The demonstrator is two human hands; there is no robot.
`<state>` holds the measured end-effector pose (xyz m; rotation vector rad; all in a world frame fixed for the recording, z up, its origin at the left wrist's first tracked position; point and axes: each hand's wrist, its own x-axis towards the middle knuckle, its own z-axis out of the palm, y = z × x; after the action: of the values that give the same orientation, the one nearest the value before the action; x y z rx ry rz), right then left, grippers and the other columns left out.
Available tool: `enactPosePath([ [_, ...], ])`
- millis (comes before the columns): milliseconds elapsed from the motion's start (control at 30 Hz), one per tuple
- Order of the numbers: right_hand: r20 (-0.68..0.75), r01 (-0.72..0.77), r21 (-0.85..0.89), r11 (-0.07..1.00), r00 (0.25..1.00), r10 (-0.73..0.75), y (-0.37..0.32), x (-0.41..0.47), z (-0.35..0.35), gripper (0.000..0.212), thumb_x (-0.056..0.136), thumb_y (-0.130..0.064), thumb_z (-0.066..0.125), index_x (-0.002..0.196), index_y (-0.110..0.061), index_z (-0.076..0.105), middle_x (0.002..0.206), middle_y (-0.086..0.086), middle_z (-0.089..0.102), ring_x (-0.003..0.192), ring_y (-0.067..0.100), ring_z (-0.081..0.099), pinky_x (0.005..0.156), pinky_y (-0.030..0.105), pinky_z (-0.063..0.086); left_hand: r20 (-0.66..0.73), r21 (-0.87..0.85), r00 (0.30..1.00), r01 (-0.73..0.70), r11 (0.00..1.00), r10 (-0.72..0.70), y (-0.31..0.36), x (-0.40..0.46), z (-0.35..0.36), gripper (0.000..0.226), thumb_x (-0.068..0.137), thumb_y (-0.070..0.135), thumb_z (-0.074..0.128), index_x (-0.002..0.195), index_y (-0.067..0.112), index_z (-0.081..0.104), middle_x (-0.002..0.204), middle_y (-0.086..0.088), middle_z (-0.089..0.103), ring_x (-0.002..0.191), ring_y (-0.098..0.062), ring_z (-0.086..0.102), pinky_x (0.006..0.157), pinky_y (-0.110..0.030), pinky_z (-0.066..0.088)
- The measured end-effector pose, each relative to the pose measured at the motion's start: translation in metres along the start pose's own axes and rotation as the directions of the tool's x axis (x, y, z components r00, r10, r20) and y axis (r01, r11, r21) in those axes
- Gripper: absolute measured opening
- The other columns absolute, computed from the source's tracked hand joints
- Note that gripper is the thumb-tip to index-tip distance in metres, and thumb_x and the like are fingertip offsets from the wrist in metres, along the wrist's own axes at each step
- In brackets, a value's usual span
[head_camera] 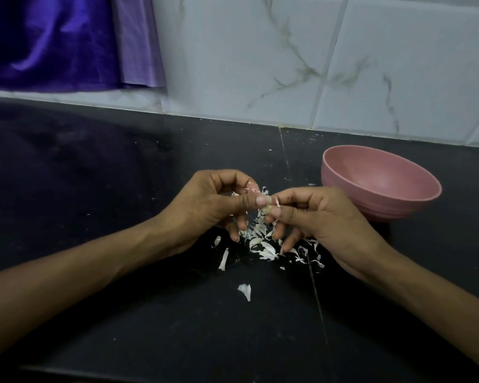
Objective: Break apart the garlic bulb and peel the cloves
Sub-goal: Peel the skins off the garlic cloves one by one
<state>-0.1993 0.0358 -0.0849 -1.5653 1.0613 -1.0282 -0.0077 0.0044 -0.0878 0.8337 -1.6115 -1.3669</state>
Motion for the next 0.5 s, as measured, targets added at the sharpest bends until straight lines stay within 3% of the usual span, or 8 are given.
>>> enactPosePath([
  [200, -0.017, 0.003, 0.028, 1.0, 1.0, -0.002, -0.0008, -0.001, 0.0026, 0.01, 0.088, -0.004, 0.066, 0.091, -0.007, 0.075, 0.081, 0.01, 0.071, 0.06, 0.015, 0.064, 0.049, 0.026, 0.055, -0.078, 0.079, 0.993, -0.084, 0.993, 0.09, 0.0014, -0.0014, 0.0016, 0.014, 0.072, 0.019, 0.076, 0.077, 0.008, 0.068, 0.052, -0.008, 0.057, 0.041, -0.016, 0.052, 0.042, -0.025, 0.049],
  [500, -0.052, -0.054, 0.222, 0.974, 0.996, 0.067, 0.0007, -0.0005, 0.0083, 0.014, 0.087, -0.008, 0.065, 0.097, -0.001, 0.073, 0.08, 0.008, 0.071, 0.061, 0.012, 0.062, 0.054, 0.023, 0.054, -0.223, 0.225, 0.925, -0.257, 0.94, 0.307, -0.0035, -0.0041, 0.0096, 0.022, 0.073, 0.031, 0.076, 0.077, 0.01, 0.071, 0.048, -0.009, 0.057, 0.038, -0.016, 0.051, 0.041, -0.025, 0.046],
])
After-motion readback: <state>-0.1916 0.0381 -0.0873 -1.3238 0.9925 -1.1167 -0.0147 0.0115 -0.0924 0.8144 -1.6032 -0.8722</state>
